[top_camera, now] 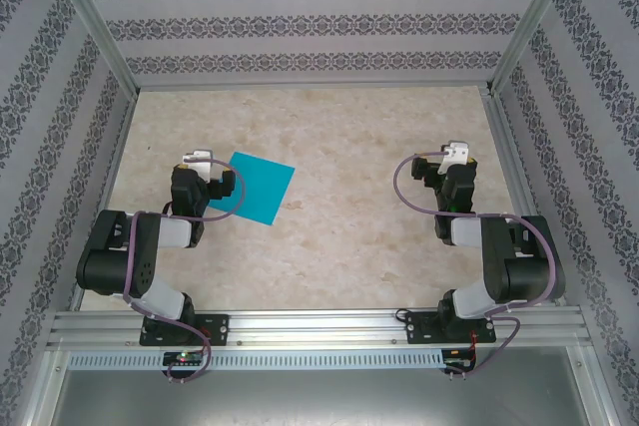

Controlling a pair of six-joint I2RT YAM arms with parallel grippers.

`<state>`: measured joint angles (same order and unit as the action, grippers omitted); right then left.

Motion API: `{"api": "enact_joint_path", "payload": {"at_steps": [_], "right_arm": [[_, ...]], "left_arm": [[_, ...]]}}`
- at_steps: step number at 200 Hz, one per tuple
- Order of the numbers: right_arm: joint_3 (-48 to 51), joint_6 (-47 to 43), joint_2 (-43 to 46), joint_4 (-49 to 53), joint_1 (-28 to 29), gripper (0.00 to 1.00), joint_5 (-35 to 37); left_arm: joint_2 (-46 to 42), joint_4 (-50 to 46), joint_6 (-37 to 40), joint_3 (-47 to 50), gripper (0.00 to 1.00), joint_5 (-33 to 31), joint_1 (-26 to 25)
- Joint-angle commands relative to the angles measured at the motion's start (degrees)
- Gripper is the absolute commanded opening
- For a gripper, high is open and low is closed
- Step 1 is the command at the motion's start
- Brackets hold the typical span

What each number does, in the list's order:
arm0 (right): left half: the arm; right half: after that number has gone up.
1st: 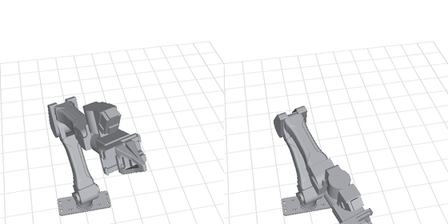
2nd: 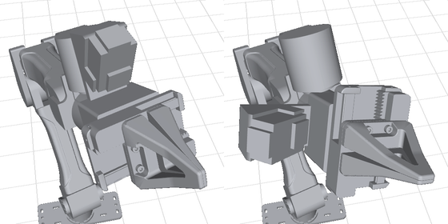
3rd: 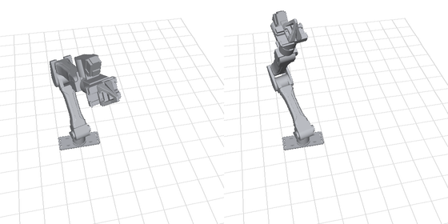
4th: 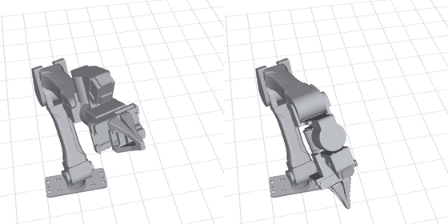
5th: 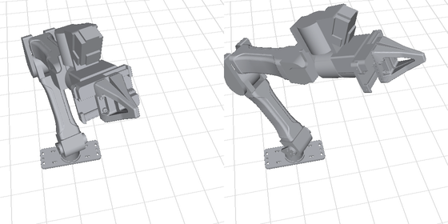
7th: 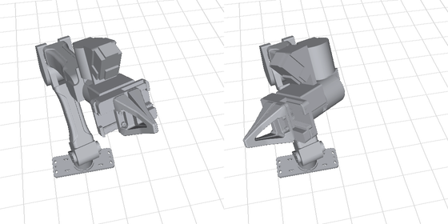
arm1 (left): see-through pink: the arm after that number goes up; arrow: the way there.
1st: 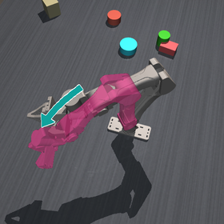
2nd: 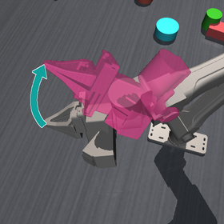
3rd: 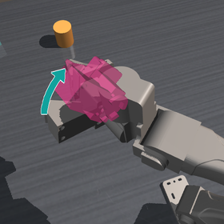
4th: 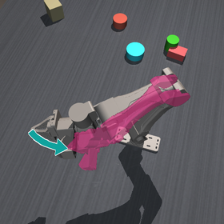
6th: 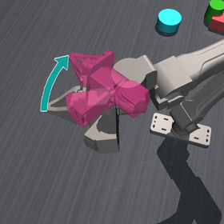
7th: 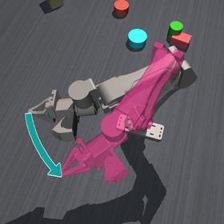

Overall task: Fold a paper plane with a square sheet of paper (pick it up from the middle)
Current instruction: Move the square sheet of paper to the center of the table.

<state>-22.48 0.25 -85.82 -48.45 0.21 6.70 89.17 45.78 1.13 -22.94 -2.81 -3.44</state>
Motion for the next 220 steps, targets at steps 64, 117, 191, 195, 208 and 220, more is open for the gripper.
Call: {"api": "enact_joint_path", "payload": {"at_steps": [64, 117, 191, 195, 208, 220], "right_arm": [[0.0, -0.2, 0.0, -1.0, -0.7, 0.98, -1.2], [-0.1, -0.2, 0.0, -1.0, -0.7, 0.98, -1.2], [-1.4, -0.1, 6.5, 7.2, 0.2, 0.98, 1.8], [-2.1, 0.2, 8.2, 10.7, 0.1, 0.98, 2.2], [-3.9, 1.8, 13.3, 18.7, 0.7, 0.98, 3.7], [-4.7, 3.4, 18.0, 23.7, 1.8, 0.98, 4.4]], "left_arm": [[0.3, 1.4, 0.8, -1.0, 1.0, 1.0, -0.2], [0.3, 1.4, 0.8, -1.1, 1.0, 1.0, -0.2], [-3.9, -3.6, -0.5, -2.2, 1.0, -2.2, -0.2], [-4.9, -5.8, -0.6, -2.9, 1.0, -2.4, -0.2], [-8.9, -14.6, -2.0, -5.5, 1.0, -3.8, -0.2], [-12.3, -21.0, -4.4, -7.4, 1.0, -5.2, -0.2]]}}
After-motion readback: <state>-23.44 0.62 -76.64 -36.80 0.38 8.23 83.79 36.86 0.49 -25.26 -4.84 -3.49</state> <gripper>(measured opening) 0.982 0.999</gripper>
